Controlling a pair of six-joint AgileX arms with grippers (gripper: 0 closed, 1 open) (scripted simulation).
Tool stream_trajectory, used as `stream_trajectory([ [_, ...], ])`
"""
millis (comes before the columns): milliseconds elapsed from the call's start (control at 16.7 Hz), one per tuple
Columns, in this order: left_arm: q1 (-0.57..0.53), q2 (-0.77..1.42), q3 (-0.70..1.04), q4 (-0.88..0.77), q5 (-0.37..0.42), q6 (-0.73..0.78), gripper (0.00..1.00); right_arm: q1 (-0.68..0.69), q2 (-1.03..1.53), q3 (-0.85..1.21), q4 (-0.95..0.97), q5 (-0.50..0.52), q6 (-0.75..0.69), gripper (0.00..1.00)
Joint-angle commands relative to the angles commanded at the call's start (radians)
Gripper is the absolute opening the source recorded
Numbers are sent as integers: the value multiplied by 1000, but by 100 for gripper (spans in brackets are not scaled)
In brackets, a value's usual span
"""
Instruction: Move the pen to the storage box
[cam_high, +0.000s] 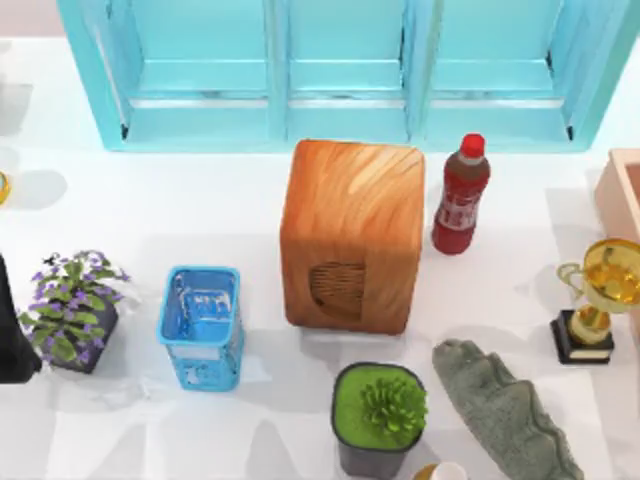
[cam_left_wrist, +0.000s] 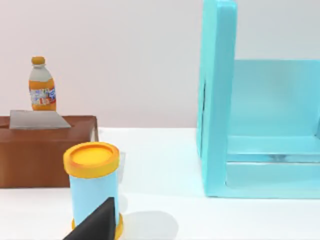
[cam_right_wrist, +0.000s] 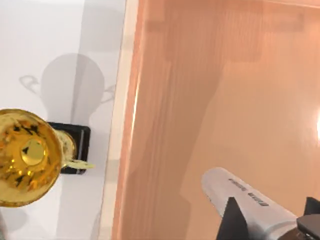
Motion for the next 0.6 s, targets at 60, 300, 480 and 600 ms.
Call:
stream_trajectory([
  [60, 0, 0, 0, 0, 0, 0, 100, -15, -3, -8, -1, 4, -4, 0],
  [300, 0, 0, 0, 0, 0, 0, 100, -20, -5, -11, -1, 6, -6, 0],
  [480, 0, 0, 0, 0, 0, 0, 100, -13, -2, -25, 17, 7, -1, 0],
  [600, 0, 0, 0, 0, 0, 0, 100, -9, -2, -83, 74, 9, 4, 0],
])
